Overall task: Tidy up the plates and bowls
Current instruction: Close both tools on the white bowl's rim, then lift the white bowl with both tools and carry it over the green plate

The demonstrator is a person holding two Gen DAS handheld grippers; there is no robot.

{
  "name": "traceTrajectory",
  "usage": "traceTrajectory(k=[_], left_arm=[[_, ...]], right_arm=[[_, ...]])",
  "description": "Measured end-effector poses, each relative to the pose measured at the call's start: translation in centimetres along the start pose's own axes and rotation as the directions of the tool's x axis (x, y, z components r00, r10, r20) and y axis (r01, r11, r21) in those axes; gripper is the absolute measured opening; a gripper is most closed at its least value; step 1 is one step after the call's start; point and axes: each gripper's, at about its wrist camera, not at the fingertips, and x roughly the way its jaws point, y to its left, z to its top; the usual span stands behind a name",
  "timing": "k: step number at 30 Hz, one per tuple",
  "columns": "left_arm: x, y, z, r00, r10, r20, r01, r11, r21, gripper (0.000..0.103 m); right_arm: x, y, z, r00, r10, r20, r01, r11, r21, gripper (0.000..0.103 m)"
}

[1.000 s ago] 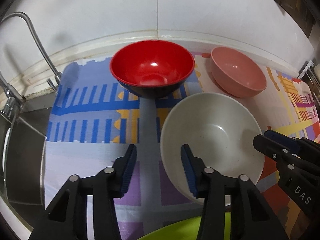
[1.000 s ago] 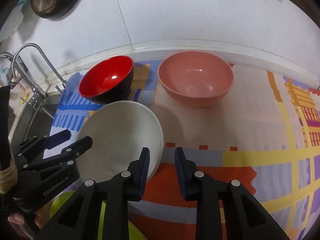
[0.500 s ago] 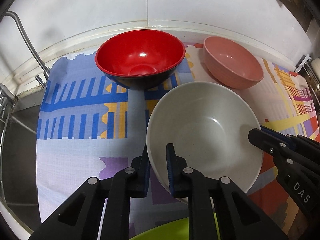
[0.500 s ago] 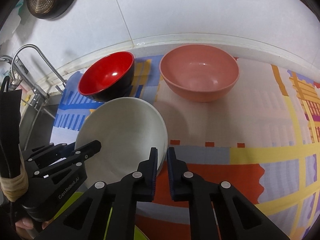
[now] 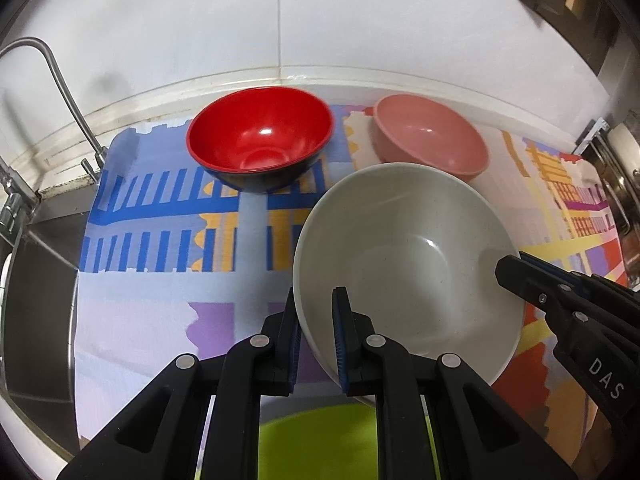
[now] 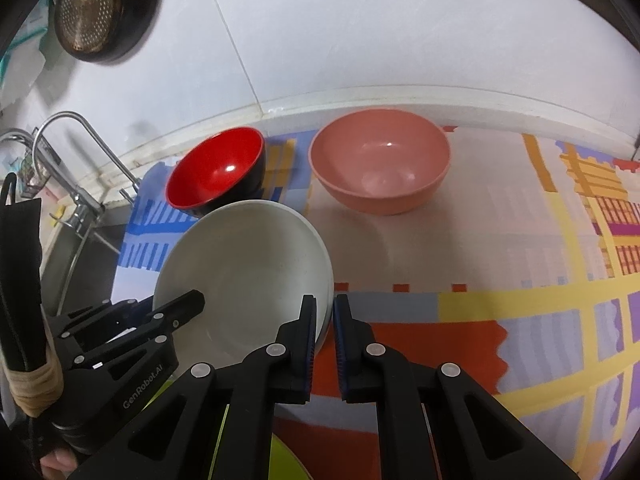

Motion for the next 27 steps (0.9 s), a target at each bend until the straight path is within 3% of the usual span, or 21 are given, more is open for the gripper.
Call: traceTrajectory(k=[14,27], left_arm=[[-4.0,-5.9,-2.0,0.997,-0.067,0.031,0.063,0.993,0.095,0.017],[-4.9,-11.7,-5.1,0.992,-0.129,0.002,0.127,0.977,0.173,0.017]], right_arm=[[-5.5,-3.8,-3.1,0.998,-0.052,0.041,0.049,0.997,0.066,0.010],[-9.6,-8.2,-7.2,0.991,-0.123,0.055,0.113,0.982,0.149,0.010]])
